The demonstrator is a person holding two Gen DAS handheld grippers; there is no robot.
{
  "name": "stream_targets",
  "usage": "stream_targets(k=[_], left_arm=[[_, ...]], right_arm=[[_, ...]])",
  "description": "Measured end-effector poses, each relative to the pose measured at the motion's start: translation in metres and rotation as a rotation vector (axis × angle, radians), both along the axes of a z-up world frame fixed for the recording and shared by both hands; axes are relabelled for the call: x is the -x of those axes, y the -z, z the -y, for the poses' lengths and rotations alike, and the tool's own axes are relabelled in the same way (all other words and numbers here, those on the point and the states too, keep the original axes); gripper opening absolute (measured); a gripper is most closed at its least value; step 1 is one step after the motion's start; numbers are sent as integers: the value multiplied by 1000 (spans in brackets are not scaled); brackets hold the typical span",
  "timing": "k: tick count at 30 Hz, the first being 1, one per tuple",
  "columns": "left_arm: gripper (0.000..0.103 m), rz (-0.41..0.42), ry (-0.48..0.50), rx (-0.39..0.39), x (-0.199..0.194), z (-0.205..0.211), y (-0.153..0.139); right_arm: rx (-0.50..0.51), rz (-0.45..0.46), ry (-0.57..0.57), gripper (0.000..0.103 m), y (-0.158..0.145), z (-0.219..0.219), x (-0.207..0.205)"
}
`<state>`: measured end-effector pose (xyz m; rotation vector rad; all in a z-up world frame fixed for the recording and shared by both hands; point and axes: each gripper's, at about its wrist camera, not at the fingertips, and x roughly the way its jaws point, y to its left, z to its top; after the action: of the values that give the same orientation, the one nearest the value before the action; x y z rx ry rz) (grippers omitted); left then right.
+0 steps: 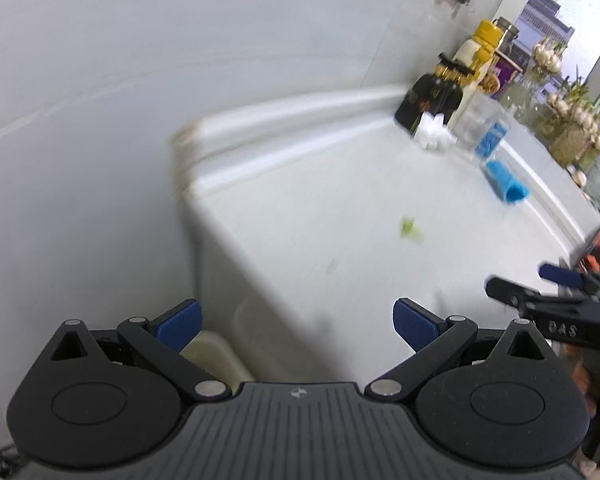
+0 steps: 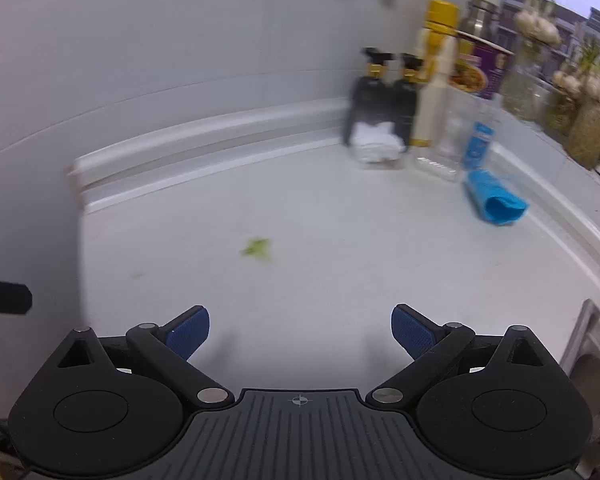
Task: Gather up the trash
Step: 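Move both open grippers back to the counter toward the tissue and blue glove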
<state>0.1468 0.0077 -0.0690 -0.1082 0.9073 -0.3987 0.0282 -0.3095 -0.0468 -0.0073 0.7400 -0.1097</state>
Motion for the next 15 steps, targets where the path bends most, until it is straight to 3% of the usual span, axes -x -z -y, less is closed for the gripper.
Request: stream_targets(k=[10,15], left_arm=[[102,111,19,-21,-66,126,-3],[102,226,167,-31,-99,182,13]], right_arm=[[1,15,92,99,19,128,-46],[-34,29,123,99,31,175,-70]])
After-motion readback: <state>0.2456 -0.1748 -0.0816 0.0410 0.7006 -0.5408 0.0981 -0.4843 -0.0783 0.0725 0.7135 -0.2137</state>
